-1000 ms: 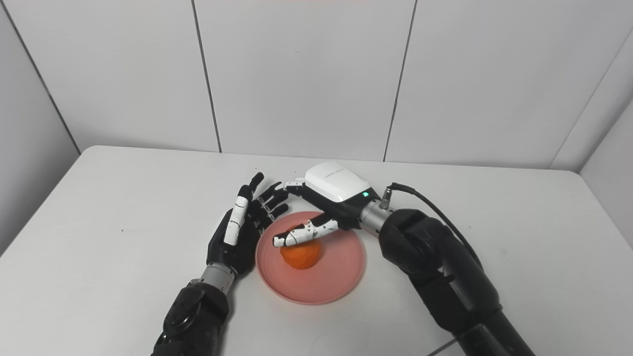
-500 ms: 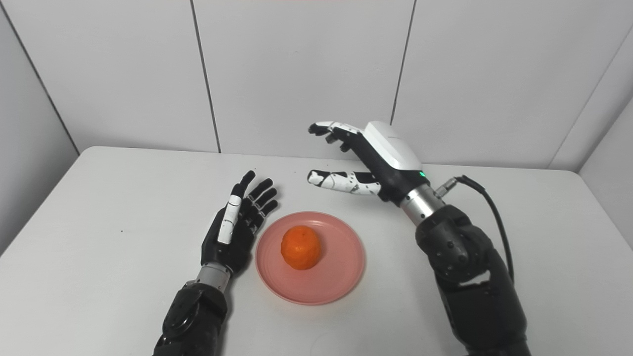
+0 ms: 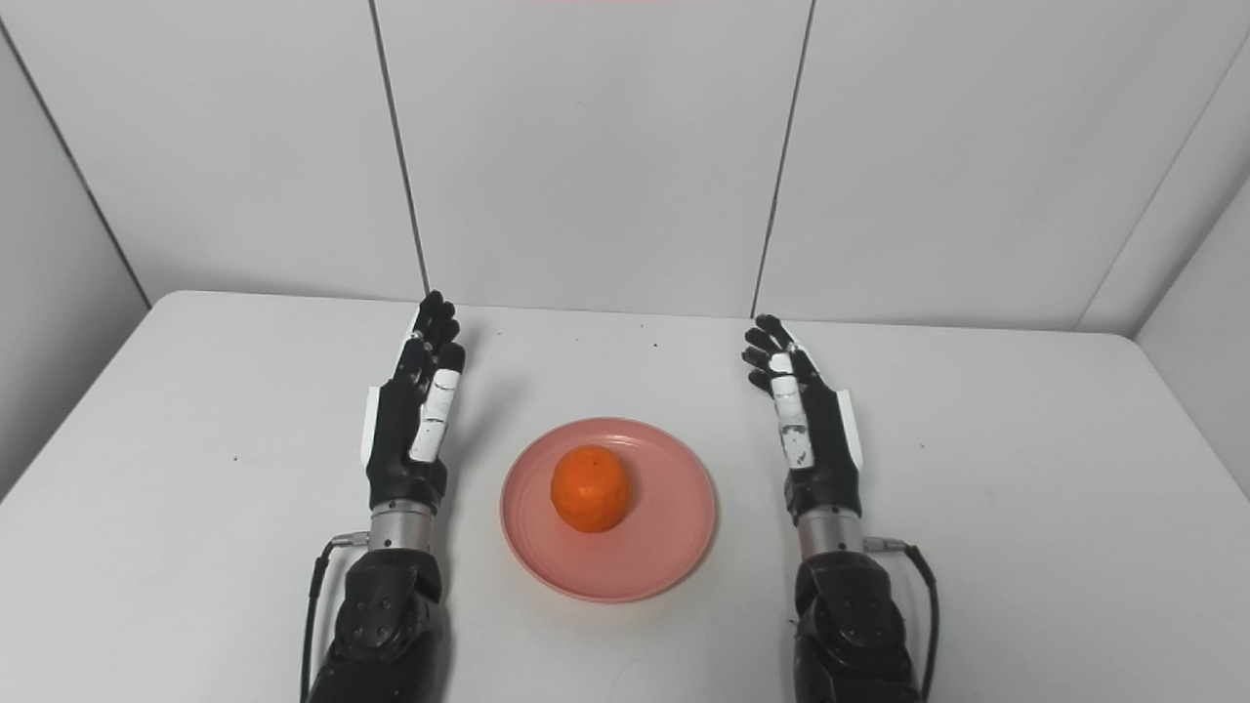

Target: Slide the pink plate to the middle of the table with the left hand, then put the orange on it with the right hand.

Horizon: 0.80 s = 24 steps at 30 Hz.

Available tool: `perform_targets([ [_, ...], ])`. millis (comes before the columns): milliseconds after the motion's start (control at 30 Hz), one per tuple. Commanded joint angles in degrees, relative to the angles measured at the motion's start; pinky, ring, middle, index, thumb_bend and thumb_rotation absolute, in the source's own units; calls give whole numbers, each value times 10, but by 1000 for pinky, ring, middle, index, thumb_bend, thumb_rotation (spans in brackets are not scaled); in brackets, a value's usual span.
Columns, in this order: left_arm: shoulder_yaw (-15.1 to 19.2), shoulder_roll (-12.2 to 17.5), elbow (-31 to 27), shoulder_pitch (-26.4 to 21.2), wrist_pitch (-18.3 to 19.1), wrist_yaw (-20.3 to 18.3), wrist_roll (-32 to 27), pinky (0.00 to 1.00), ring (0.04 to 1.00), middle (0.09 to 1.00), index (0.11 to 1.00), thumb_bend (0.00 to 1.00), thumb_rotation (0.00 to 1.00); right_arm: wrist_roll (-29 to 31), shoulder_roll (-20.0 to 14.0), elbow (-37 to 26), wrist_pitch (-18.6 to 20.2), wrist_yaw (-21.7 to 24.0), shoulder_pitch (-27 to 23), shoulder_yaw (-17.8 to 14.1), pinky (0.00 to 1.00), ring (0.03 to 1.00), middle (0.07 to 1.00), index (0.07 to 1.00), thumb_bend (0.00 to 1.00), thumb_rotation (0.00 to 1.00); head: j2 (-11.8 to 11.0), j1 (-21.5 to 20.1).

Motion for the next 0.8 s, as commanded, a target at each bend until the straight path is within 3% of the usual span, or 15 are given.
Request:
perform_targets([
  [0, -4, 13, 6, 3, 40, 19, 31, 961, 958, 945, 907, 787, 861, 27, 4, 11, -45, -8, -6, -10, 898, 880, 870, 878, 851, 1000, -1, 0],
  [100, -6, 17, -14, 1, 121, -10, 6, 994, 981, 968, 922, 760, 851, 47, 14, 48, -70, -16, -4, -15, 928, 897, 889, 878, 849, 1000, 3, 0],
  [267, -10, 26, -45, 5, 203, -44, -26, 988, 976, 987, 961, 721, 849, 47, 24, 80, -106, -37, -5, -13, 974, 912, 909, 905, 837, 1000, 6, -3],
  [433, -3, 29, -47, 3, 218, -63, -63, 1000, 998, 1000, 981, 722, 853, 44, 36, 103, -115, -53, -5, -8, 989, 920, 913, 914, 836, 1000, 8, -6],
  [533, -5, 34, -44, -1, 228, -69, -66, 1000, 1000, 1000, 989, 773, 858, 39, 38, 119, -119, -59, -4, -2, 999, 940, 927, 931, 815, 1000, 9, -8],
  [767, 2, 17, -38, -4, 221, -36, -59, 1000, 1000, 1000, 979, 787, 891, 18, 30, 125, -106, -59, 2, 21, 1000, 969, 952, 964, 777, 1000, 11, -11],
])
